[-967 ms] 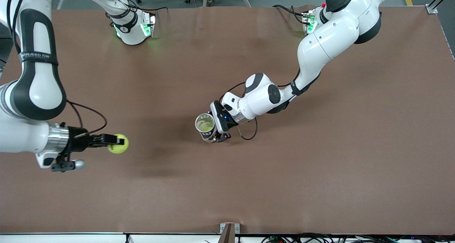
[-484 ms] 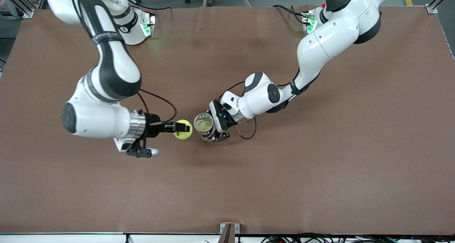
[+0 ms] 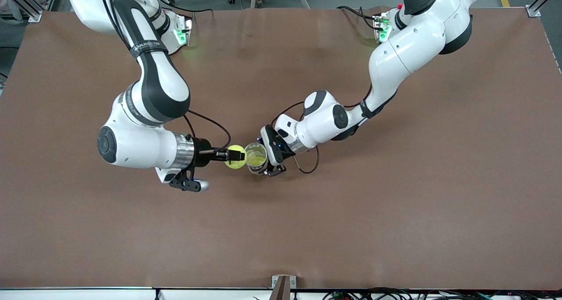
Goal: Insert tennis ball vertically with right arm
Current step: 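Release the second ball into the tube with the right gripper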
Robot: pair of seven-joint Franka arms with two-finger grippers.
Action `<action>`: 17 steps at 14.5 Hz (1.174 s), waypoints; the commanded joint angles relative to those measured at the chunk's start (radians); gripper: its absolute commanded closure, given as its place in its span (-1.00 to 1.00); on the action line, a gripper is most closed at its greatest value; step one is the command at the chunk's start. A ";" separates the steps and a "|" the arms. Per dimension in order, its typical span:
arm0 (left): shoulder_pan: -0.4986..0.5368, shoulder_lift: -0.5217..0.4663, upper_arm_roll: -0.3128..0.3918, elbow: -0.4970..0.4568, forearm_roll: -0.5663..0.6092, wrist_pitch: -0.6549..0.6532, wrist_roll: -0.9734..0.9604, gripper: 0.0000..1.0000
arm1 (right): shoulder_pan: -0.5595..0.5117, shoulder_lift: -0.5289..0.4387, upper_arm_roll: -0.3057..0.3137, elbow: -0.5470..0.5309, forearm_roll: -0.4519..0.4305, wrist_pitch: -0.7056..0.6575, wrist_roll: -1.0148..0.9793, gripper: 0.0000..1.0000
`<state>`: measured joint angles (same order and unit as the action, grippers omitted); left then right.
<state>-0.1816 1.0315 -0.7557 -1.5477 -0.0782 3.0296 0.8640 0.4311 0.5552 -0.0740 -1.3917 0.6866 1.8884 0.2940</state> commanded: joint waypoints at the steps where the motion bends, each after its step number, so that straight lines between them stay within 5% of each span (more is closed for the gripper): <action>1: 0.010 0.004 -0.019 -0.008 -0.017 0.012 0.021 -0.74 | 0.028 -0.020 -0.007 -0.027 0.024 0.008 0.028 0.19; 17: -0.001 0.007 -0.019 -0.008 -0.018 0.012 0.018 -0.74 | 0.061 -0.012 -0.009 -0.046 0.010 0.000 0.025 0.00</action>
<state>-0.1865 1.0315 -0.7597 -1.5536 -0.0782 3.0296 0.8640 0.4880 0.5560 -0.0766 -1.4098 0.6876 1.8879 0.3127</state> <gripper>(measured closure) 0.123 0.352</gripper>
